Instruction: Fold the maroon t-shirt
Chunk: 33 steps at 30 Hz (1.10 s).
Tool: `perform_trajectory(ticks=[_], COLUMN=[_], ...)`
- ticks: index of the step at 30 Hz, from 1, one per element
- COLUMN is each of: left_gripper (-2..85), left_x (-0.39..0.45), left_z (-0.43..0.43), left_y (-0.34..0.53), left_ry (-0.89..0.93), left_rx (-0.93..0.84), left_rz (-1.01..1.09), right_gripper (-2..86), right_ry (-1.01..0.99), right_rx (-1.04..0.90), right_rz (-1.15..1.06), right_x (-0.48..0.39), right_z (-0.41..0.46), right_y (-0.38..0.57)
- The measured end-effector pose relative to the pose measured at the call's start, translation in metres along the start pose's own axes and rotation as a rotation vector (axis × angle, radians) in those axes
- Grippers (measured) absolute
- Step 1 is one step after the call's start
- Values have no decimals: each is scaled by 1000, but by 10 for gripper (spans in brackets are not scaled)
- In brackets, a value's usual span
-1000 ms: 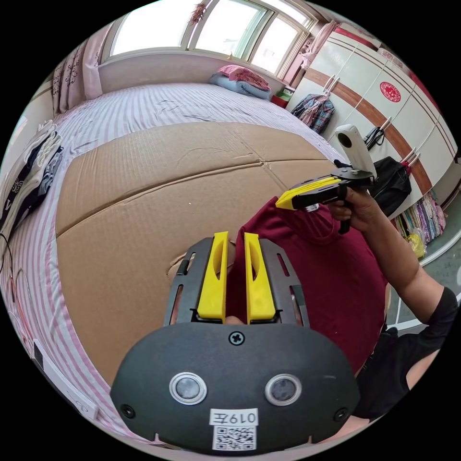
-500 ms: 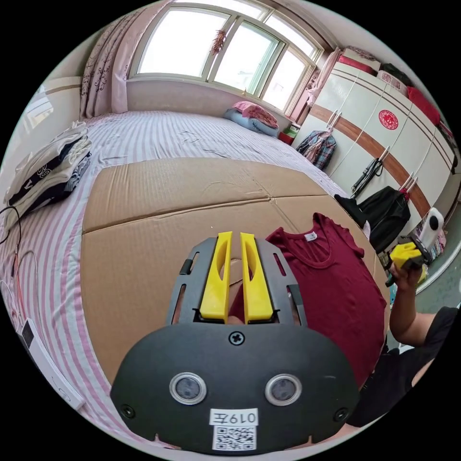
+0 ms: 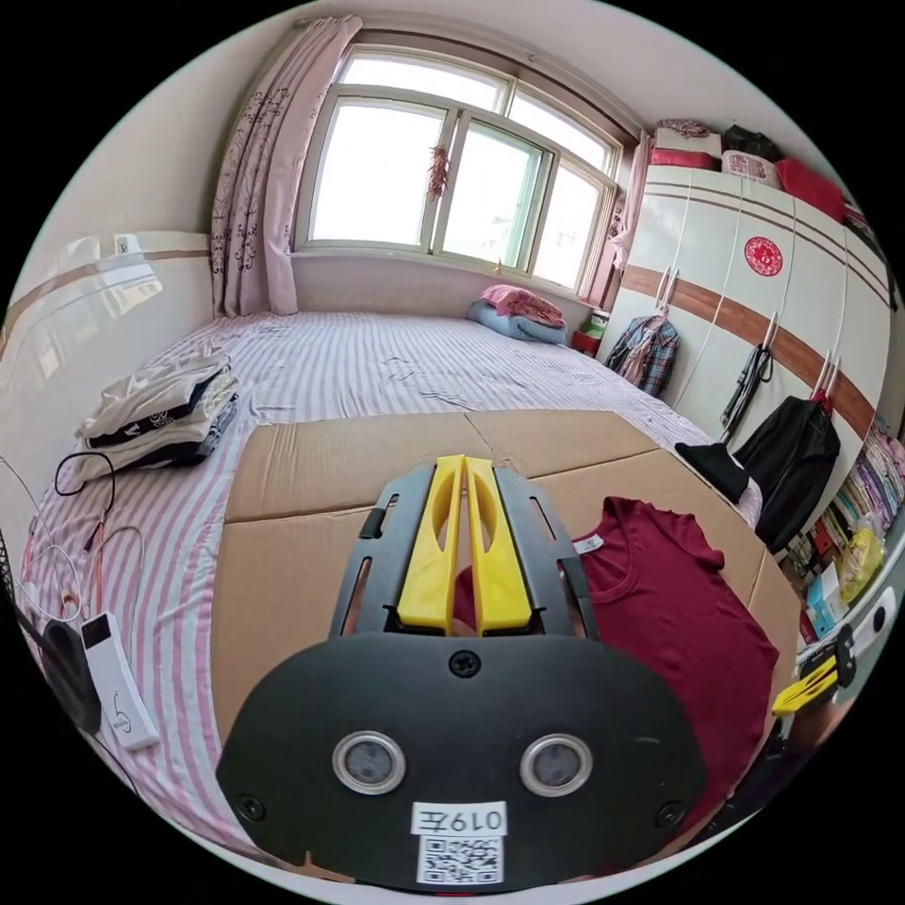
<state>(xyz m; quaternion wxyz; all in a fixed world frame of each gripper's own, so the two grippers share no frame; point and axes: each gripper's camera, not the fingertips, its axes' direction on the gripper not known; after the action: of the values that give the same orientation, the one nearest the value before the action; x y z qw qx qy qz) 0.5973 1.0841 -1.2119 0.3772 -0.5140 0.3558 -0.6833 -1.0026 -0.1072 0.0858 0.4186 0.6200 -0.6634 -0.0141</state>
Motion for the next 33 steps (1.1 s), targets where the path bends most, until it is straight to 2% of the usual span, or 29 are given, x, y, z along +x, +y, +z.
perform_trajectory(ticks=[4, 8, 12, 19, 24, 28, 33], left_gripper=[9, 9, 10, 12, 15, 16, 15], left_x=[22, 25, 21, 9, -39, -67, -105], left_z=[-24, -65, -94, -88, -81, -67, -42], left_y=[4, 39, 93, 153, 153, 155, 172], left_ry=[-113, -92, -149, -215, -81, -54, 113], left_rx=[-64, -102, -176, -333, -338, -374, -431], left_rz=[65, 100, 75, 46, -166, -237, -351], right_gripper=[-7, -7, -7, -6, 28, 60, 60], right_ry=[-4, 24, 33, 44, 60, 244, 375], right_rx=[32, 20, 23, 32, -14, -20, -146], right_rz=[-32, -93, -143, -159, -222, -250, -297], right_x=[-29, -59, -83, -118, -147, -168, -198], right_z=[15, 38, 62, 112, 167, 234, 324], right_y=[39, 77, 103, 146, 154, 145, 132])
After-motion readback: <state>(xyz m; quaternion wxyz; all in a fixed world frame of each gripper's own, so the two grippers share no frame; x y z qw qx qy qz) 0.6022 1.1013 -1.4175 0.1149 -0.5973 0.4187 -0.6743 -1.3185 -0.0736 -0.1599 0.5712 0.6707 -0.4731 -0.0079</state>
